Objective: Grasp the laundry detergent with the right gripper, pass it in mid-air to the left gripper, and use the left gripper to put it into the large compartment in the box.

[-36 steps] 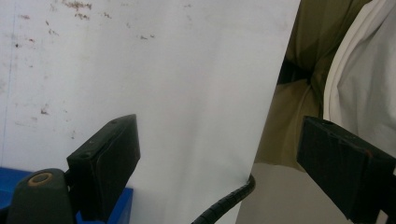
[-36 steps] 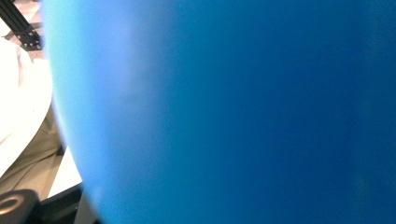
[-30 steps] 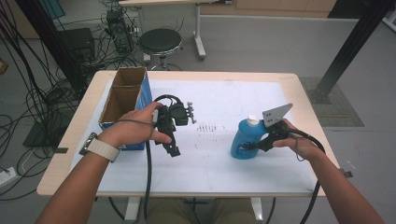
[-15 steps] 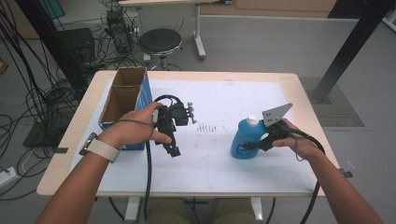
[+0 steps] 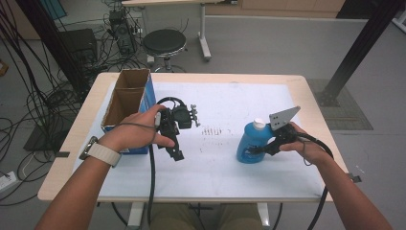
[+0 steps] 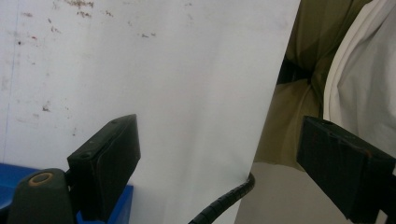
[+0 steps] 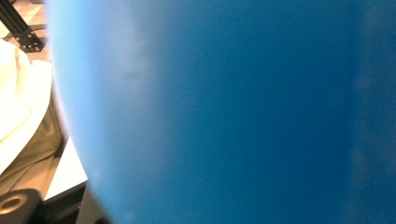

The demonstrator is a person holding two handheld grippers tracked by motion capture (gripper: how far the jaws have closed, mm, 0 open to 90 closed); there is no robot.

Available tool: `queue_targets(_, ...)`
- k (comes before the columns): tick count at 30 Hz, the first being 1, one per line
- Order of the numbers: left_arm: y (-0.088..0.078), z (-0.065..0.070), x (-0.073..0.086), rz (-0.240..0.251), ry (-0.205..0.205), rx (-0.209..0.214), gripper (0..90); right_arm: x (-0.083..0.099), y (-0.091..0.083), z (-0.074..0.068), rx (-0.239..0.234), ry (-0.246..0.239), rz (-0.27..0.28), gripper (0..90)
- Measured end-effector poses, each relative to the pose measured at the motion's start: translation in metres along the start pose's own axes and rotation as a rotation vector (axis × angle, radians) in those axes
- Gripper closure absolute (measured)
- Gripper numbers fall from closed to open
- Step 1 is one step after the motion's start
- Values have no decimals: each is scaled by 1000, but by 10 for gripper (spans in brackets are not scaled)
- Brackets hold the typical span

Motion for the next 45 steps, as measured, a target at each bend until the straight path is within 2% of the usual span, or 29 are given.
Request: queue_targets(45,-2,-2,0,5,-6,-5,140,0,0,0,-3,-1,-9,429)
Point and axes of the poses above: each handheld gripper's, and its own axes: y roughly forward along the jaws, x roughly out of its underside, z roughly to its right, the point moved 9 cm from there along y, roughly forward along the jaws, and after that the axes turned 4 degrees about z, right-handed, at the moved point
